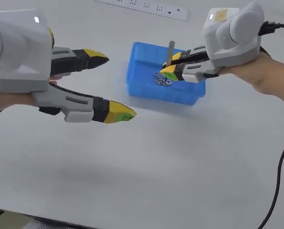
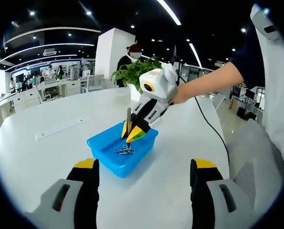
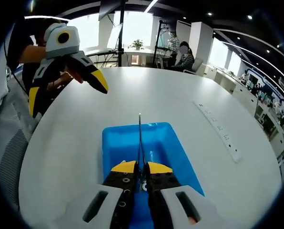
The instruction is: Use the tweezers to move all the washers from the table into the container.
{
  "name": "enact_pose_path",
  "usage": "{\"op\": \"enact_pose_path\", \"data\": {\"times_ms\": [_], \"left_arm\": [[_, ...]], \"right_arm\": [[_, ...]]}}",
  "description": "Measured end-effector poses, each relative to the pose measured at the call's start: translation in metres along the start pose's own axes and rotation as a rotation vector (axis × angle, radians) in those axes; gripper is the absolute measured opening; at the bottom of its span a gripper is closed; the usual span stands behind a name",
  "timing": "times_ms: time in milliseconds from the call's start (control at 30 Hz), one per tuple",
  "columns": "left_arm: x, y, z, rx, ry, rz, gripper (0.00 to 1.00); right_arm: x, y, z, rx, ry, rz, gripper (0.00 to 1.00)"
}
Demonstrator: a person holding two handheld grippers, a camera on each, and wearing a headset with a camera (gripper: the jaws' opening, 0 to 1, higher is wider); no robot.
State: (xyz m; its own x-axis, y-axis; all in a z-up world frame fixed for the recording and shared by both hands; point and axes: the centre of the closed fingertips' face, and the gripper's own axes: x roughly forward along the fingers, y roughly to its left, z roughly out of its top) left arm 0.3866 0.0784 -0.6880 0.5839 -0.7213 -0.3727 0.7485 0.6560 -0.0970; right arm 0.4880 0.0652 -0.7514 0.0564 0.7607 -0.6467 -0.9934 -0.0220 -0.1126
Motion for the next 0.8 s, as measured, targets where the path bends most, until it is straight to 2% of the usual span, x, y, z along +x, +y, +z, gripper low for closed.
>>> {"op": "enact_pose_path", "data": {"times_ms": [167, 267, 400, 433, 500, 533, 567, 600, 800], "left_arm": [[0.008, 0.013, 0.004, -0.008, -0.016, 0.020, 0.82], [0.013, 0.026, 0.011, -0.007, -0.048, 0.032, 0.76], [0.024, 0.045, 0.018, -0.003, -0.059, 0.019, 0.70], [0.027, 0.052, 0.024, 0.010, -0.073, 0.021, 0.70], [0.032, 0.057, 0.036, 0.016, -0.104, 0.010, 0.68], [0.034, 0.063, 0.038, 0.020, -0.110, 0.003, 0.65], [0.036, 0.065, 0.040, 0.027, -0.112, -0.005, 0.63], [0.037, 0.062, 0.042, 0.043, -0.111, -0.021, 0.61], [0.055, 0.060, 0.047, 0.082, -0.085, -0.079, 0.48]], "right_arm": [[-0.002, 0.007, 0.007, -0.030, 0.004, 0.015, 0.07], [-0.001, 0.006, 0.006, -0.038, 0.010, 0.018, 0.07], [-0.002, 0.006, 0.006, -0.034, 0.014, 0.017, 0.07], [-0.002, 0.007, 0.007, -0.033, 0.013, 0.018, 0.08], [-0.003, 0.009, 0.008, -0.039, 0.017, 0.022, 0.08], [-0.003, 0.011, 0.009, -0.044, 0.015, 0.025, 0.08], [-0.003, 0.012, 0.010, -0.045, 0.013, 0.027, 0.08], [-0.003, 0.013, 0.011, -0.046, 0.009, 0.029, 0.08], [-0.003, 0.011, 0.014, -0.048, -0.006, 0.026, 0.07]]}}
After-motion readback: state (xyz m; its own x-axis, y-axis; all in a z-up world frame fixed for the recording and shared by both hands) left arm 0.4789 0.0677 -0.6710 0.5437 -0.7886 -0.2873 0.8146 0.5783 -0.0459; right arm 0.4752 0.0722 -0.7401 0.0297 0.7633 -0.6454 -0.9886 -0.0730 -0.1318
